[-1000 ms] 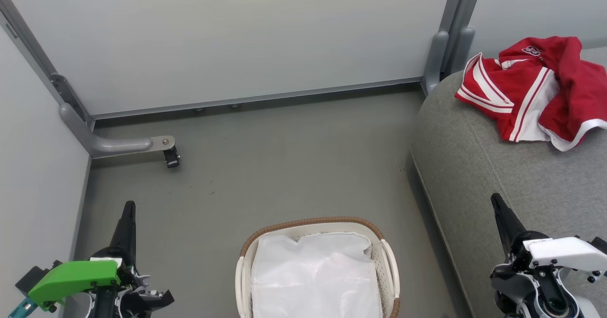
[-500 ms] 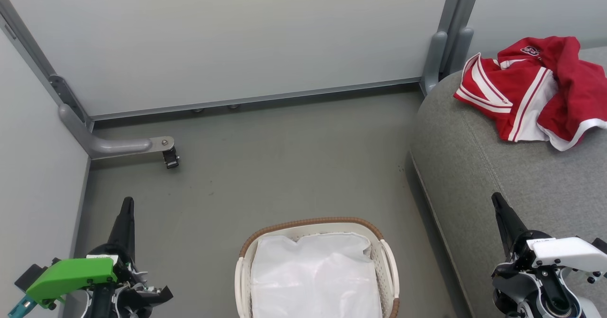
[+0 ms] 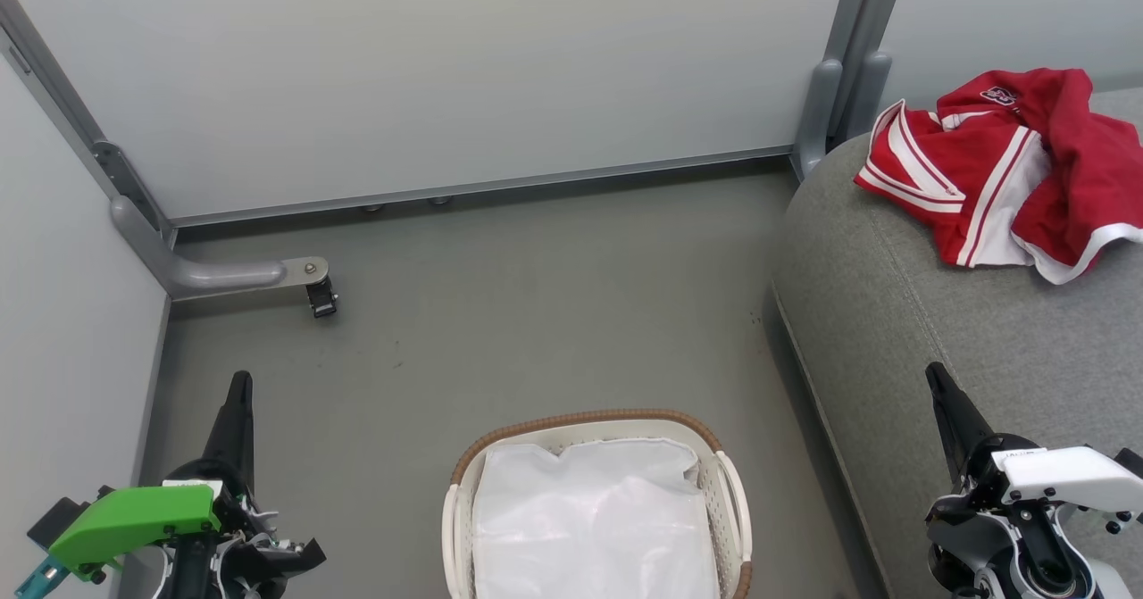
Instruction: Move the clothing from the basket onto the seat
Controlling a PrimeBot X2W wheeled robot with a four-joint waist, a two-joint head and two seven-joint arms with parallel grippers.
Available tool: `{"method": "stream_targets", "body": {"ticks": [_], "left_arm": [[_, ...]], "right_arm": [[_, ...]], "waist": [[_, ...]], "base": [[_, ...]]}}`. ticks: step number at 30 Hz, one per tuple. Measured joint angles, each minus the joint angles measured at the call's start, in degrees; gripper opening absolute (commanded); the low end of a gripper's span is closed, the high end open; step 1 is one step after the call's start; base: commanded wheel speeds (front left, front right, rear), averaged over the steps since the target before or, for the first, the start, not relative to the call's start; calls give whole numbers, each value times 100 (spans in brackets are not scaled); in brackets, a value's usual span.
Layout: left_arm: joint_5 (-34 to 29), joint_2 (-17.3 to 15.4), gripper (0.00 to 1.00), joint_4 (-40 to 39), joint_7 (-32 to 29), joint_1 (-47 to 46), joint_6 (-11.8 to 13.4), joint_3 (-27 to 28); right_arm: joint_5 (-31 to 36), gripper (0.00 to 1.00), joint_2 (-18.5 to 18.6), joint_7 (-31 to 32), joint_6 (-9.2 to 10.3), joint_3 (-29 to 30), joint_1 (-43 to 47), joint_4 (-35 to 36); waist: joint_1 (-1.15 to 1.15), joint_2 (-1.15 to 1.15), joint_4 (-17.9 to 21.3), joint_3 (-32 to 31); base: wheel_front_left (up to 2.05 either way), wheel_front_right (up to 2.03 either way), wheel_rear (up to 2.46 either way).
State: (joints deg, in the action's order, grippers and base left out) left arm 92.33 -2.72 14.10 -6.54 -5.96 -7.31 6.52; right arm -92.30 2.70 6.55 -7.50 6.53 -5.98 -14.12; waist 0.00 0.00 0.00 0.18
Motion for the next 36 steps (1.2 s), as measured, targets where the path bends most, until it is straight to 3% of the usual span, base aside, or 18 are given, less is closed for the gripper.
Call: {"method": "stream_targets", "body": {"ticks": [36], "left_arm": [[0, 0, 0, 0, 0, 0, 0, 0]], "right_arm": [[0, 0, 0, 0, 0, 0, -1, 1]], "waist": [[0, 0, 0, 0]], "base": [[0, 0, 0]]}}
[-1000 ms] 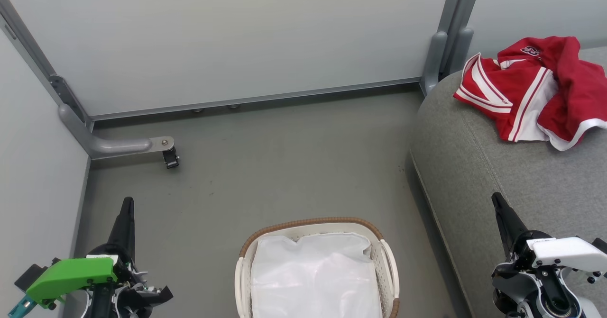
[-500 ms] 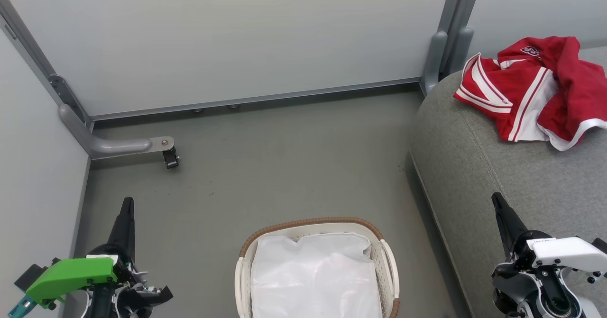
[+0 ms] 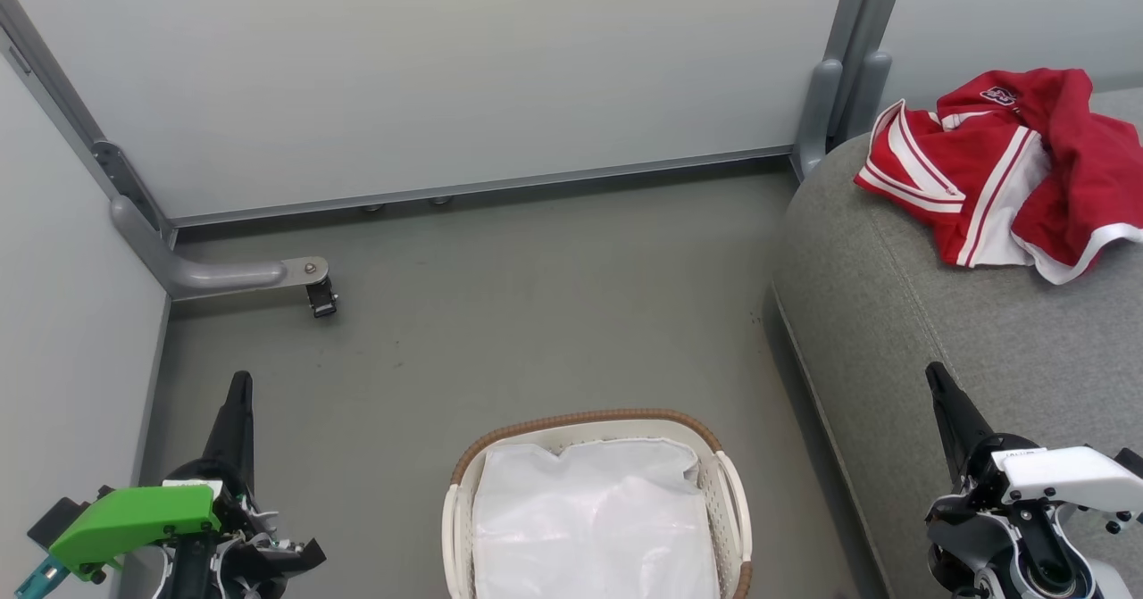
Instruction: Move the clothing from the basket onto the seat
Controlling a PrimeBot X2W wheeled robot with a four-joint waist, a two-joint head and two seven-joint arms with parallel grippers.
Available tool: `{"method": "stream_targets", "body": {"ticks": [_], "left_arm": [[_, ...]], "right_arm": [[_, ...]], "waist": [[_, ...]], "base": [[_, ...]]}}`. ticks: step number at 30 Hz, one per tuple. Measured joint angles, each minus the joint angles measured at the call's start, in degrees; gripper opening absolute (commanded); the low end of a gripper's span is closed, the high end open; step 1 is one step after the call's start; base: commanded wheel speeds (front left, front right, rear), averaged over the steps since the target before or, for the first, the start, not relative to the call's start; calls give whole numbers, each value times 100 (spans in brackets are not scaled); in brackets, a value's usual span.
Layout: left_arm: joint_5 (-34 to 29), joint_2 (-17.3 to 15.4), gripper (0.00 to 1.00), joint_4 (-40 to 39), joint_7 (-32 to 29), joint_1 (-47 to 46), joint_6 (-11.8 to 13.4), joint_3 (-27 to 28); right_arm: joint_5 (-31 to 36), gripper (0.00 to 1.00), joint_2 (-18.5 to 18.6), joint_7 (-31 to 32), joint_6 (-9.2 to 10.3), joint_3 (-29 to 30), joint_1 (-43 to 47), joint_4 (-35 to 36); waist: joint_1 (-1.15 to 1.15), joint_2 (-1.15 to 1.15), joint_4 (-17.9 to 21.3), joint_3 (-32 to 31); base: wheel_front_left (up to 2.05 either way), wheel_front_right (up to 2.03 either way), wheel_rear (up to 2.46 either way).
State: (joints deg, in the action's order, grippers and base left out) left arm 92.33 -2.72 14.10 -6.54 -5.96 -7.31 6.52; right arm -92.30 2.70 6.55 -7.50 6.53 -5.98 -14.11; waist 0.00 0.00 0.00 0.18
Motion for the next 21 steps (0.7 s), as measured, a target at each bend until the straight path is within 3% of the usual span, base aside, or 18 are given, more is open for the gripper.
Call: {"method": "stream_targets", "body": {"ticks": [21], "left_arm": [[0, 0, 0, 0, 0, 0, 0, 0]], "right_arm": [[0, 0, 0, 0, 0, 0, -1, 0]], "waist": [[0, 0, 0, 0]], "base": [[0, 0, 0]]}}
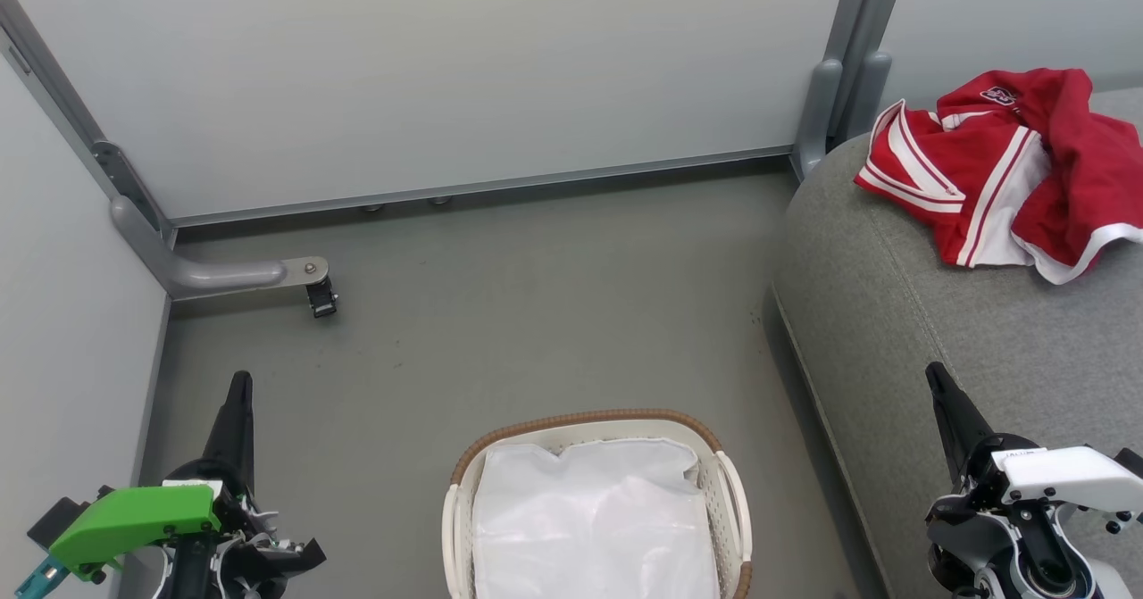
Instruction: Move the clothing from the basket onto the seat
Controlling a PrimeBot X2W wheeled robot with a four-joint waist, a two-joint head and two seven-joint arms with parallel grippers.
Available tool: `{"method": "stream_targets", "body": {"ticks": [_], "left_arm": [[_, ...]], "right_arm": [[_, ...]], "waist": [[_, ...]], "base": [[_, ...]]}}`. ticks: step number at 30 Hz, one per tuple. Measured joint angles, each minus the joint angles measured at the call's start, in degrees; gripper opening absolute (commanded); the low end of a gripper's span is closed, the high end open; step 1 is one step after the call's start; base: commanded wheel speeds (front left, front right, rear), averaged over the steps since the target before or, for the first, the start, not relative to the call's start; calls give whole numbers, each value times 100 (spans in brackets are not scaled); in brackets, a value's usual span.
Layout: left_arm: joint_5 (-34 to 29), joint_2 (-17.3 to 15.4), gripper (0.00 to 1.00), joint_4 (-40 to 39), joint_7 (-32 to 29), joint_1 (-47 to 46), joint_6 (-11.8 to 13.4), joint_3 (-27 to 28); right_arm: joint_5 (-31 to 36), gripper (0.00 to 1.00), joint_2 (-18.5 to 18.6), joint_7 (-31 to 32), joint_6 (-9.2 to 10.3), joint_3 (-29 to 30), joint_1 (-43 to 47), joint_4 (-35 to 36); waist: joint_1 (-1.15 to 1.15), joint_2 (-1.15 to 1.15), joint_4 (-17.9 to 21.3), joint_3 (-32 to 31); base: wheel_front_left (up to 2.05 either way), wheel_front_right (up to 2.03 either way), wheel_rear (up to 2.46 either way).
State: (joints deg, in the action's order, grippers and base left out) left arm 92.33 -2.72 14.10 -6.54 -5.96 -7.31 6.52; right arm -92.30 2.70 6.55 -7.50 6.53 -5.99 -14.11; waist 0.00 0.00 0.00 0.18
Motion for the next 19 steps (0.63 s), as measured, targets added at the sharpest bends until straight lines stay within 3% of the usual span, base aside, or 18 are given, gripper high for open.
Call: {"method": "stream_targets", "body": {"ticks": [19], "left_arm": [[0, 0, 0, -1, 0, 0, 0, 0]], "right_arm": [[0, 0, 1, 0, 0, 0, -1, 0]], "waist": [[0, 0, 0, 0]], "base": [[0, 0, 0]]}}
